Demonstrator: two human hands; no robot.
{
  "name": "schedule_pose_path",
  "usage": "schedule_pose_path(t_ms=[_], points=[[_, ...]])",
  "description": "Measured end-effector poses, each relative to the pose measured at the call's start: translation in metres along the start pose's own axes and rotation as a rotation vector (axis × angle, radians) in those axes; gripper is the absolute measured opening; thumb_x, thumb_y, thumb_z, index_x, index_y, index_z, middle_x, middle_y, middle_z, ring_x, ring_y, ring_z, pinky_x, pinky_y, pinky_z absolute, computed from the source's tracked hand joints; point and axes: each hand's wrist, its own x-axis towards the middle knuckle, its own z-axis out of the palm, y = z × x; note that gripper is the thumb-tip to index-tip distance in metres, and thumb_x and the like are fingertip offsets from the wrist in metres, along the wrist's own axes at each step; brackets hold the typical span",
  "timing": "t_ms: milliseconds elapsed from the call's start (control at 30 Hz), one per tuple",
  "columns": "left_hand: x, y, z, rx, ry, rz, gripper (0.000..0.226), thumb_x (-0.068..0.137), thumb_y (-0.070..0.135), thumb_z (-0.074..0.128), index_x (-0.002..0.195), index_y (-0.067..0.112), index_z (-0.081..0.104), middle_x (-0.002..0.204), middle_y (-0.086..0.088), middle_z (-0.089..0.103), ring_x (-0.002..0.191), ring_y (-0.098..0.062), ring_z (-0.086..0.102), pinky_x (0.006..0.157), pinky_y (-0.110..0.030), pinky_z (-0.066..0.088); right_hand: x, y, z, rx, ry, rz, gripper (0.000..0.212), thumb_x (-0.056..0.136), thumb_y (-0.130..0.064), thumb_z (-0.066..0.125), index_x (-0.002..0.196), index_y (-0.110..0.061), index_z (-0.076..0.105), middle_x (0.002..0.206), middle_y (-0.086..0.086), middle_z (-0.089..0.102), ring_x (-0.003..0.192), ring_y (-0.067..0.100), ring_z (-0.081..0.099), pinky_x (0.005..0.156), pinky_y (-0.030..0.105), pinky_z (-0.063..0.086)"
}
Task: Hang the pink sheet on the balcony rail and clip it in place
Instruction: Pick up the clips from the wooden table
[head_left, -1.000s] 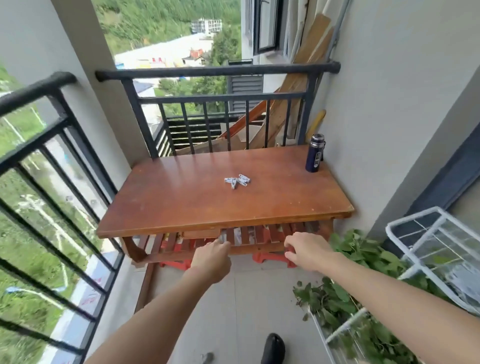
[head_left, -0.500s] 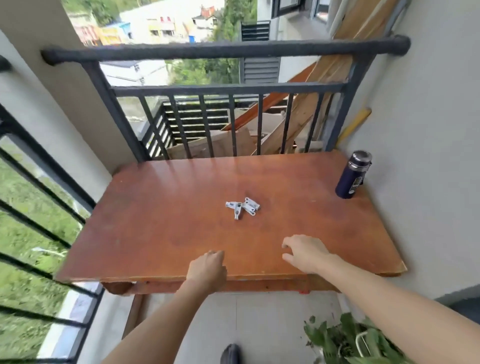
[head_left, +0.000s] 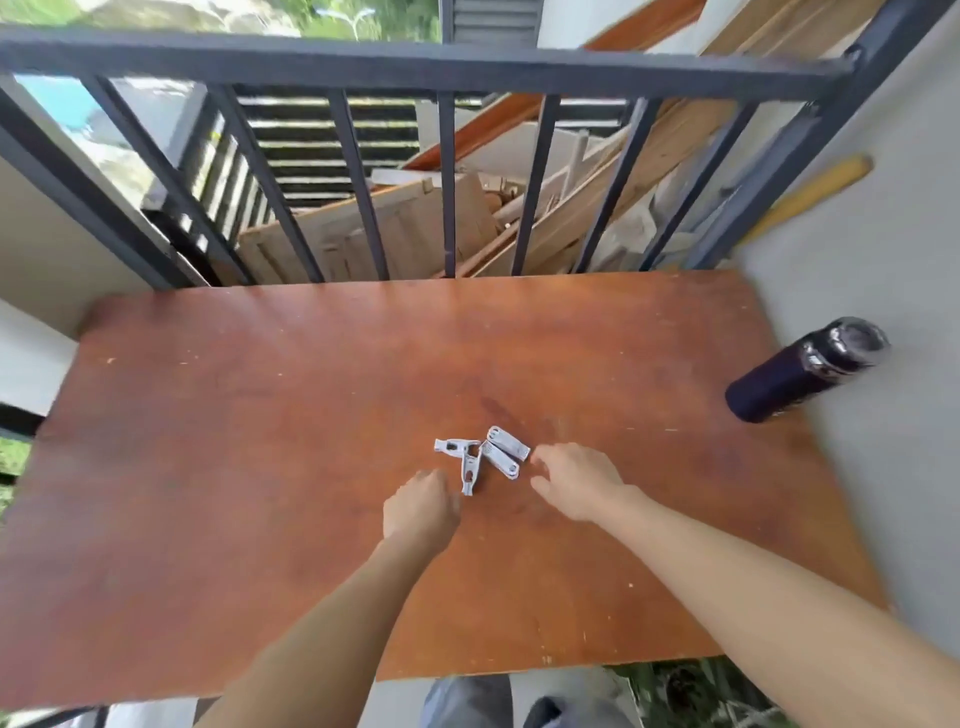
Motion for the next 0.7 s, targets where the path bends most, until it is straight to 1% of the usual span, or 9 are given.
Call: schedule_pose_path(t_ms=[100,167,233,300,333,433,567,633,700], points=[[0.028,0.010,0.007,-0.021,0.009,0.016,0.029,0.094,0.042,0.049,0.102,0.014,0.054,0.107,-0.005,0.061,0.098,-0.030,0.061,0.068,-0.033,0.039,0.038,-0.009,0.002,0.016,0.014,-0.016,0.032,0.095,-0.031,0.050,0.125,-0.022,0.054,0.123,0.004,0.061,0.111,0.030,0.059,0.085,0.038,0.046],[0.044,0.014,0.016,-0.008,0.006,0.022,0.032,0.093,0.045,0.052,0.104,0.015,0.052,0.105,-0.004,0.061,0.095,-0.029,0.062,0.065,-0.032,0.037,0.062,-0.013,0.008,0.040,0.035,-0.027,0.030,0.096,-0.027,0.049,0.126,-0.022,0.052,0.122,0.004,0.060,0.110,0.030,0.059,0.085,0.038,0.047],[0.051,0.016,0.027,-0.003,-0.006,0.034,0.032,0.092,0.045,0.054,0.103,0.015,0.049,0.103,-0.004,0.061,0.094,-0.029,0.061,0.064,-0.033,0.036,0.078,-0.016,0.014,0.069,0.042,-0.033,0.033,0.098,-0.025,0.047,0.130,-0.025,0.050,0.122,0.005,0.058,0.108,0.031,0.059,0.085,0.041,0.050],[0.055,0.014,0.037,-0.024,-0.007,0.036,0.027,0.092,0.040,0.053,0.103,0.015,0.048,0.105,-0.004,0.061,0.094,-0.030,0.061,0.064,-0.033,0.036,0.088,-0.014,0.020,0.082,0.022,-0.053,0.035,0.099,-0.024,0.047,0.134,-0.028,0.049,0.121,0.006,0.056,0.109,0.031,0.058,0.084,0.042,0.050],[0.054,0.012,0.041,-0.031,-0.001,0.037,0.025,0.092,0.037,0.052,0.103,0.015,0.049,0.107,-0.004,0.060,0.095,-0.031,0.061,0.064,-0.034,0.036,0.090,-0.012,0.022,0.082,0.018,-0.064,0.034,0.099,-0.024,0.047,0.132,-0.028,0.051,0.119,0.005,0.055,0.108,0.030,0.057,0.083,0.041,0.049],[0.050,0.005,0.046,-0.036,0.015,0.034,0.022,0.093,0.033,0.051,0.104,0.014,0.051,0.109,-0.006,0.057,0.096,-0.031,0.061,0.067,-0.036,0.037,0.088,-0.005,0.024,0.092,0.048,-0.075,0.023,0.096,-0.027,0.052,0.118,-0.027,0.057,0.112,0.003,0.055,0.103,0.027,0.058,0.079,0.038,0.048],[0.036,-0.002,0.041,0.018,0.033,-0.001,0.020,0.092,0.030,0.051,0.102,0.013,0.054,0.108,-0.005,0.058,0.102,-0.027,0.057,0.070,-0.034,0.037,0.076,0.006,0.020,0.108,0.059,-0.057,0.014,0.095,-0.028,0.055,0.108,-0.022,0.056,0.110,0.002,0.059,0.098,0.030,0.061,0.078,0.037,0.046],[0.022,-0.006,0.037,0.008,0.040,-0.039,0.018,0.091,0.029,0.052,0.099,0.012,0.055,0.103,-0.008,0.062,0.097,-0.029,0.058,0.068,-0.034,0.035,0.065,0.012,0.015,0.113,0.086,-0.067,0.011,0.096,-0.028,0.053,0.105,-0.022,0.055,0.107,0.001,0.063,0.096,0.031,0.062,0.076,0.036,0.045],[0.003,-0.010,0.030,-0.038,0.052,-0.101,0.019,0.092,0.028,0.051,0.102,0.013,0.053,0.097,-0.011,0.066,0.090,-0.035,0.060,0.063,-0.034,0.033,0.053,0.015,0.006,0.110,0.112,-0.101,0.011,0.095,-0.027,0.052,0.105,-0.023,0.053,0.106,0.001,0.065,0.093,0.031,0.063,0.072,0.036,0.043]])
